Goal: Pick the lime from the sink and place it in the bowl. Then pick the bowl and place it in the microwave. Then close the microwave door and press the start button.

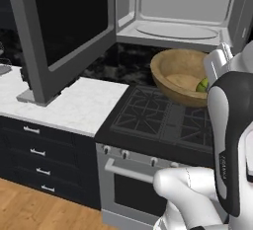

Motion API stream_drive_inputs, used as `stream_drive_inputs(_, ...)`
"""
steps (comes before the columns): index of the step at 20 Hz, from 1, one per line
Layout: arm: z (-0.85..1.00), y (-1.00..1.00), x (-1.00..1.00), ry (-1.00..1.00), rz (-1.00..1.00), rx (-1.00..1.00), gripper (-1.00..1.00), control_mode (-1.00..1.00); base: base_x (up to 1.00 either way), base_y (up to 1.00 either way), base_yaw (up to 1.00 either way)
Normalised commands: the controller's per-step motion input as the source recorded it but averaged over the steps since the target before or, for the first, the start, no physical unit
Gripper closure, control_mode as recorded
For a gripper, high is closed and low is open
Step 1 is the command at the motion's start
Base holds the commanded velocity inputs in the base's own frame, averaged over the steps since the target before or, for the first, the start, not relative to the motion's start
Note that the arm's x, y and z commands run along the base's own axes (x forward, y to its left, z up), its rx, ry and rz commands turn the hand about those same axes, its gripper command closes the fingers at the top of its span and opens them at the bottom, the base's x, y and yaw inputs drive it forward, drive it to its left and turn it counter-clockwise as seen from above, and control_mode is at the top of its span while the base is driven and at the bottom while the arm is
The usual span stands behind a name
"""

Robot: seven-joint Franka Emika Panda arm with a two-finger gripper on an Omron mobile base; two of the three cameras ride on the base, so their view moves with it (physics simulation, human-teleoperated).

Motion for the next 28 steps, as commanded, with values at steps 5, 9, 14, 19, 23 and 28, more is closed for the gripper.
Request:
stream_drive_inputs(5, 0.02, 0.0, -0.07, -0.03, 0.05, 0.0, 1.0, -1.0, -0.15, 0.0, 0.17)
stream_drive_inputs(9, 0.29, 0.0, -0.51, -0.18, 0.05, 0.01, 1.0, -1.0, 0.0, 0.0, 0.0)
stream_drive_inputs(14, 0.42, 0.0, -0.34, -0.09, -0.24, 0.0, 1.0, -1.0, 0.0, 0.0, 0.0)
stream_drive_inputs(19, 0.58, -0.05, 0.04, 0.0, -0.24, 0.01, 1.0, -1.0, 0.0, 0.0, 0.0)
stream_drive_inputs(23, 0.29, -0.23, 0.29, 0.0, -0.03, 0.07, 1.0, -1.0, 0.0, 0.0, 0.0)
stream_drive_inputs(28, 0.0, -0.27, 0.48, -0.01, 0.0, 0.05, 1.0, -1.0, 0.0, 0.0, 0.0)
